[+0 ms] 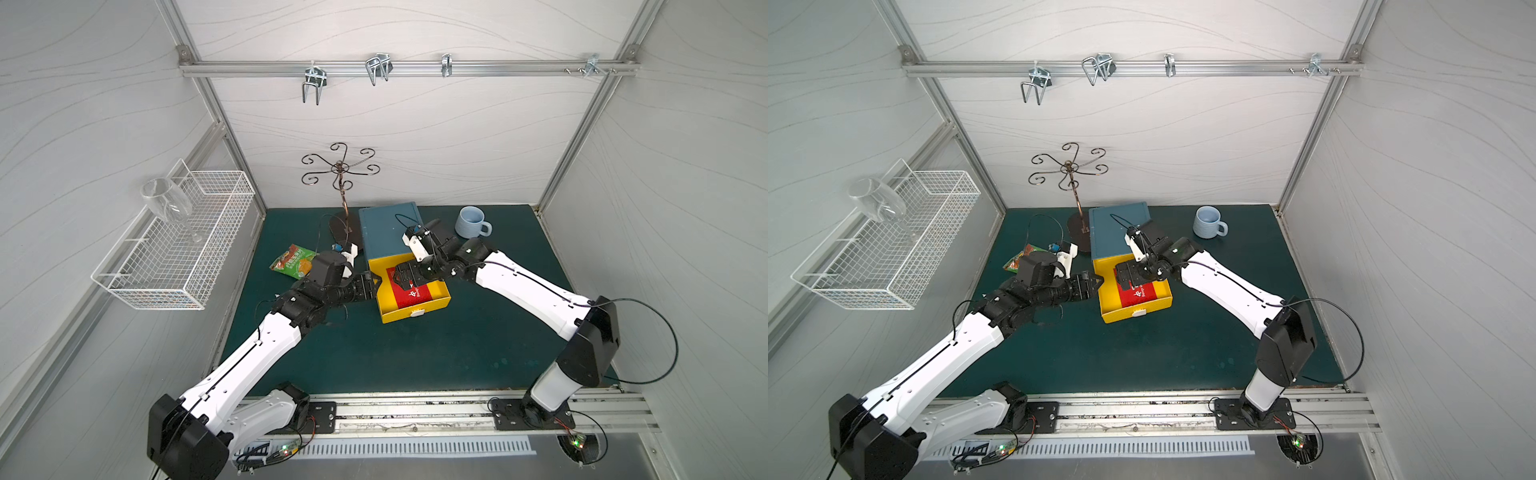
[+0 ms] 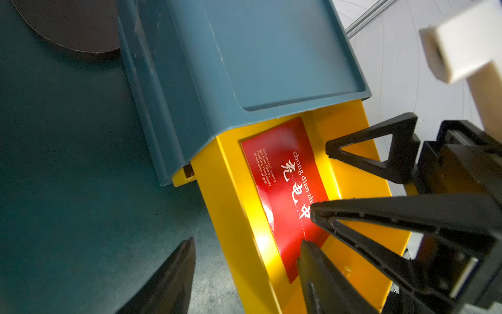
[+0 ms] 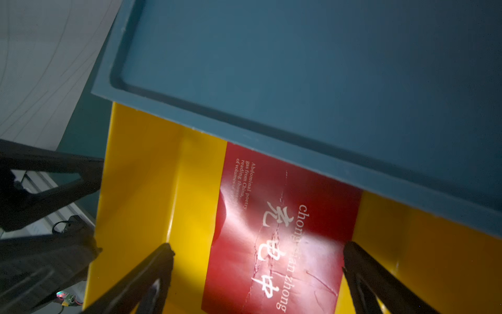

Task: Take the postcards out of the drawer
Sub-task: Pick up the postcard from the drawer.

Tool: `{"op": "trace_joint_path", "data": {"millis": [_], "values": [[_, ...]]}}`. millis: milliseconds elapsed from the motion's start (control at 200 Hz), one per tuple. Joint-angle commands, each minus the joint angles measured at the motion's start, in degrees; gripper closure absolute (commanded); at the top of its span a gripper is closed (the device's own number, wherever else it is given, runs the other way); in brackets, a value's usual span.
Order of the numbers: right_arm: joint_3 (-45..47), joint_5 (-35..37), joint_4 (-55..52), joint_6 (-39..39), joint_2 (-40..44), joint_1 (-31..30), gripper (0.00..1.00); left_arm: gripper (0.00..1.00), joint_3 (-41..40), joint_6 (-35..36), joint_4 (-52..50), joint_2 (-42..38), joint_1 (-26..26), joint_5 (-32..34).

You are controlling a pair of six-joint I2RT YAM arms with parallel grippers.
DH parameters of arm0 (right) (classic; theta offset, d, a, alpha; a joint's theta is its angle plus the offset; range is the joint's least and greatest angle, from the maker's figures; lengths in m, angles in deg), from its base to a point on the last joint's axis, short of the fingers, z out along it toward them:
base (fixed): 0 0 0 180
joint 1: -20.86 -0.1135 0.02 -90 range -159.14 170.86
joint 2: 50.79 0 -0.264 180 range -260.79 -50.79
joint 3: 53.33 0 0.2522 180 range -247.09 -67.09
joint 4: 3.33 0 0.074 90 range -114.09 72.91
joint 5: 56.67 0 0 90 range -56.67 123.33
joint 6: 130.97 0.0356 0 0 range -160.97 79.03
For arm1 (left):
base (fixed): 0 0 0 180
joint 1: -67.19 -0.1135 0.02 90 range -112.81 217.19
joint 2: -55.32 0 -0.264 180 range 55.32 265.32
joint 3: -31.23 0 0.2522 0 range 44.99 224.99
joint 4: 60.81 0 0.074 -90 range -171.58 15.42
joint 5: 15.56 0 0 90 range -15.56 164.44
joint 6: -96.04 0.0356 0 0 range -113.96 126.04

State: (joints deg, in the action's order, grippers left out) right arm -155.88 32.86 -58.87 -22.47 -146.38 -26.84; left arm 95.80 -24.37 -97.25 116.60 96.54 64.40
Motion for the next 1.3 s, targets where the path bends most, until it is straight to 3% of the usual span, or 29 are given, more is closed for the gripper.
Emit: {"op": "trace_joint_path", "data": {"millis": [0, 320, 620, 980, 1296], "values": [[-1.55, 2.71, -3.49, 0.6, -1.65, -0.8, 0.01, 0.36, 2.14, 0.5, 0.45, 0.77, 1.47, 1.92], [-8.72, 9.21, -11.52, 7.39, -6.75, -2.82, 0.01, 0.43, 2.63, 1.65, -0.33, 1.47, 2.82, 3.18], [-9.95, 9.26, -12.1, 11.51, -8.84, -2.92, 0.01, 0.43, 2.85, 2.99, -0.21, 0.85, 2.85, 3.62], [-11.17, 5.4, -11.82, 12.78, -11.46, -3.71, 0.01, 0.43, 3.13, 3.25, 0.66, 1.3, 2.84, 3.01], [-9.57, 0.07, -7.45, 14.43, -8.14, -3.8, 0.01, 0.43, 3.42, 3.17, 0.88, 1.89, 2.86, 2.6]]}}
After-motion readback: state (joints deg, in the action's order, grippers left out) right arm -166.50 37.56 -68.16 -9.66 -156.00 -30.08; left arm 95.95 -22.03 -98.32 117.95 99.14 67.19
